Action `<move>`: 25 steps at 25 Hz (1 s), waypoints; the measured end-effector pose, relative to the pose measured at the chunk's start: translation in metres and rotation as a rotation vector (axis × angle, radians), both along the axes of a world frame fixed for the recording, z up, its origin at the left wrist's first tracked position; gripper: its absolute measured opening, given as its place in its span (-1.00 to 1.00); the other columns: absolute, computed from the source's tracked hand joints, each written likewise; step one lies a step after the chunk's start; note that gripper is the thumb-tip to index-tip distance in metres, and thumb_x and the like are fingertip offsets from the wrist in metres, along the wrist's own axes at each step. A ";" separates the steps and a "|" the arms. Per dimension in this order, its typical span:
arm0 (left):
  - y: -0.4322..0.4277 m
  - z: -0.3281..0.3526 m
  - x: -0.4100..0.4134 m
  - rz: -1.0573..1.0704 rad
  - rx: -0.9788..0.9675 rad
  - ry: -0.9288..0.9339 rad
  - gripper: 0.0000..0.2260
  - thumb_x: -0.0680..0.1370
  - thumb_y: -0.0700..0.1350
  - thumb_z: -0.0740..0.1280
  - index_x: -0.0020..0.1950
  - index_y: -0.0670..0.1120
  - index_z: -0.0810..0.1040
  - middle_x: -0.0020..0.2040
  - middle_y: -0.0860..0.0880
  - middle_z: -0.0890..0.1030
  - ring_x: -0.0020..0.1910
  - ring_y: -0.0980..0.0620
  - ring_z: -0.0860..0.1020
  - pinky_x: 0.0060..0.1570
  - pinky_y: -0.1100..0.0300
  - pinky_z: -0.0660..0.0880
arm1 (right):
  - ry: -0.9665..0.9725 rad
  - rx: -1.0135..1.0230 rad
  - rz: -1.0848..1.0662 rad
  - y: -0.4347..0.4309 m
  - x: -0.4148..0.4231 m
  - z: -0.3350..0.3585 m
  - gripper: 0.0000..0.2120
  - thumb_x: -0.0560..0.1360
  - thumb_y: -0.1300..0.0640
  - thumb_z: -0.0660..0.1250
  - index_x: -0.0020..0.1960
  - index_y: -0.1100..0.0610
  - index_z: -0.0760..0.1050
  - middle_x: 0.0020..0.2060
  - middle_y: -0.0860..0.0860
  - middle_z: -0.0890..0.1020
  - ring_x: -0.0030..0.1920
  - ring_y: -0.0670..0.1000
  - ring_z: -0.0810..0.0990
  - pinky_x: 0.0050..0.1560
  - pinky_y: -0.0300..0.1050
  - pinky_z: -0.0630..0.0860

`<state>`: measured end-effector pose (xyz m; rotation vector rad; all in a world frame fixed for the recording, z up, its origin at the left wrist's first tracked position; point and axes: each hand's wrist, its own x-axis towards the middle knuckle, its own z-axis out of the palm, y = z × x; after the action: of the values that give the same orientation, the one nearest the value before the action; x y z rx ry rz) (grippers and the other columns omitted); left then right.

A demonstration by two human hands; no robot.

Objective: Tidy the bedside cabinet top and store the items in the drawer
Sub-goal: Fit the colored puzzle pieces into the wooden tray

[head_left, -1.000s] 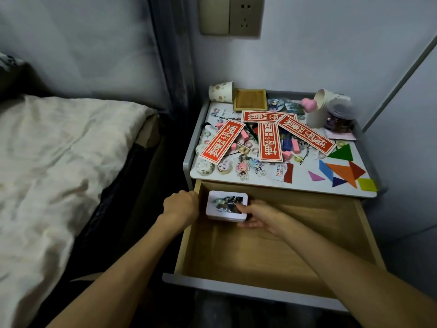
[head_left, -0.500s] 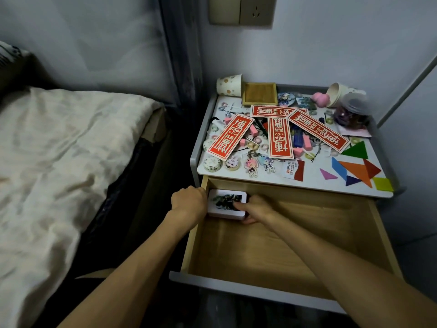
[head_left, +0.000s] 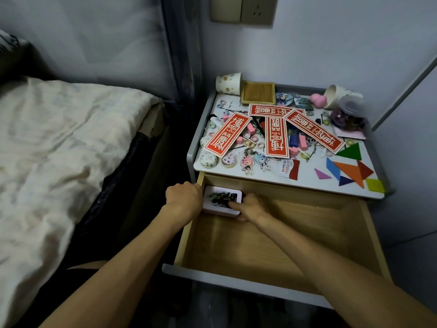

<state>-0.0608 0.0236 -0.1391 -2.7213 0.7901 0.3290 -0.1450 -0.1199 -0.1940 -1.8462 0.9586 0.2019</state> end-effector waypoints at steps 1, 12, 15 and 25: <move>0.000 0.005 -0.003 0.001 0.009 -0.031 -0.80 0.64 -0.12 0.13 0.17 -0.10 0.50 0.02 -0.07 0.61 -0.03 -0.06 0.61 -0.11 0.12 0.49 | 0.014 -0.013 0.035 -0.003 -0.004 0.008 -0.77 0.46 0.11 0.46 -0.02 0.25 0.54 -0.20 0.14 0.65 -0.36 0.06 0.62 -0.39 -0.19 0.58; -0.027 0.119 0.019 0.363 -1.274 0.621 -0.83 0.60 -0.07 0.31 0.07 -0.15 0.59 -0.15 -0.09 0.67 -0.32 0.02 0.63 -0.35 0.20 0.52 | -0.215 -0.346 0.198 -0.093 0.002 0.159 -0.85 0.56 0.13 0.33 0.09 0.14 0.57 -0.07 0.00 0.65 -0.21 -0.05 0.62 -0.26 -0.20 0.50; -0.035 0.130 0.026 0.426 -1.396 0.771 -0.84 0.60 -0.10 0.30 0.07 -0.16 0.60 -0.14 -0.09 0.66 -0.35 0.06 0.62 -0.37 0.27 0.52 | -0.235 -0.527 0.146 -0.132 0.056 0.158 -0.82 0.57 0.11 0.32 0.08 0.18 0.58 -0.09 0.05 0.63 -0.21 0.00 0.60 -0.19 -0.18 0.47; -0.059 0.113 0.062 0.727 -1.574 1.117 -0.88 0.55 -0.13 0.33 0.04 -0.14 0.59 -0.25 -0.04 0.66 -0.36 0.03 0.58 -0.40 0.24 0.50 | 0.056 -0.747 -0.004 -0.214 0.202 0.121 -0.73 0.48 0.06 0.33 0.10 0.20 0.51 0.04 0.16 0.63 0.02 0.19 0.63 0.03 0.03 0.58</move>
<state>0.0008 -0.0354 -0.0260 -4.0499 -0.0211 2.4032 0.0571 -0.3334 -0.0735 -2.5211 1.1739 -0.1330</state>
